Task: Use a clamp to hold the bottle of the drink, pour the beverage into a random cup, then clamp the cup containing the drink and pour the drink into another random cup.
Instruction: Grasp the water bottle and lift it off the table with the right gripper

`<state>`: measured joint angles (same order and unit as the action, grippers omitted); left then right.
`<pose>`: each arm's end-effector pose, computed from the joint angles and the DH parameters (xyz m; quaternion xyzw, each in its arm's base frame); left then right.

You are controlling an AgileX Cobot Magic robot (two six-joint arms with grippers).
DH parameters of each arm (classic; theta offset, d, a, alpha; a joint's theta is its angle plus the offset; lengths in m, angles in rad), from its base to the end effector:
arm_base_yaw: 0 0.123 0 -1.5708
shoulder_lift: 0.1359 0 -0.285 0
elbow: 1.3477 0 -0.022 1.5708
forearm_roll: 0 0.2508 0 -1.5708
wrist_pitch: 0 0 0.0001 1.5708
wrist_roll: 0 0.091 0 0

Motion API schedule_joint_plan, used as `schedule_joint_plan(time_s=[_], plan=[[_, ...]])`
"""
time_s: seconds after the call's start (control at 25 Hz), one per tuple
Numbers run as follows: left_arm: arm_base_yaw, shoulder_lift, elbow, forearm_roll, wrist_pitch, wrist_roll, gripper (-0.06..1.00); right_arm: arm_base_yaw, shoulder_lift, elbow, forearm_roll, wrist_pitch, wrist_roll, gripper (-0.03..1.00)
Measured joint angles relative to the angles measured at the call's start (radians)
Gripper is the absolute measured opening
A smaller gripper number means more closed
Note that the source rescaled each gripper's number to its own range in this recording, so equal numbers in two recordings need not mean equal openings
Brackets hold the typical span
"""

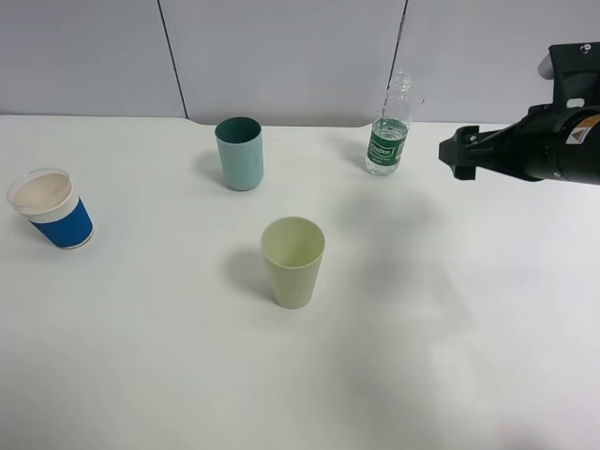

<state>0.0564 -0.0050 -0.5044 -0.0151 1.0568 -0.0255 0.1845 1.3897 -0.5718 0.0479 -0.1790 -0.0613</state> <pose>-0.0059 -0.0015 0.2788 -0.0345 0.8490 0.0006 0.5272 0.2616 0.0480 0.2089 -0.0845 0.8689 0.0378 0.4862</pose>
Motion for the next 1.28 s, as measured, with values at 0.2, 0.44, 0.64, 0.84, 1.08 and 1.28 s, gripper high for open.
schedule_joint_plan(time_s=[0.2, 0.44, 0.64, 0.84, 1.08, 1.28], plan=[[0.000, 0.000, 0.000, 0.000, 0.000, 0.000, 1.00, 0.004, 0.095, 0.000, 0.000, -0.115, -0.002, 1.00], [0.000, 0.000, 0.000, 0.000, 0.000, 0.000, 1.00, 0.004, 0.214, -0.001, 0.000, -0.294, -0.010, 1.00], [0.000, 0.000, 0.000, 0.000, 0.000, 0.000, 1.00, 0.004, 0.322, -0.003, 0.000, -0.448, -0.029, 1.00], [0.000, 0.000, 0.000, 0.000, 0.000, 0.000, 1.00, 0.006, 0.437, -0.063, -0.013, -0.481, -0.029, 1.00], [0.000, 0.000, 0.000, 0.000, 0.000, 0.000, 1.00, 0.028, 0.558, -0.189, -0.100, -0.494, -0.029, 1.00], [0.000, 0.000, 0.000, 0.000, 0.000, 0.000, 1.00, 0.042, 0.636, -0.279, -0.152, -0.494, -0.029, 1.00]])
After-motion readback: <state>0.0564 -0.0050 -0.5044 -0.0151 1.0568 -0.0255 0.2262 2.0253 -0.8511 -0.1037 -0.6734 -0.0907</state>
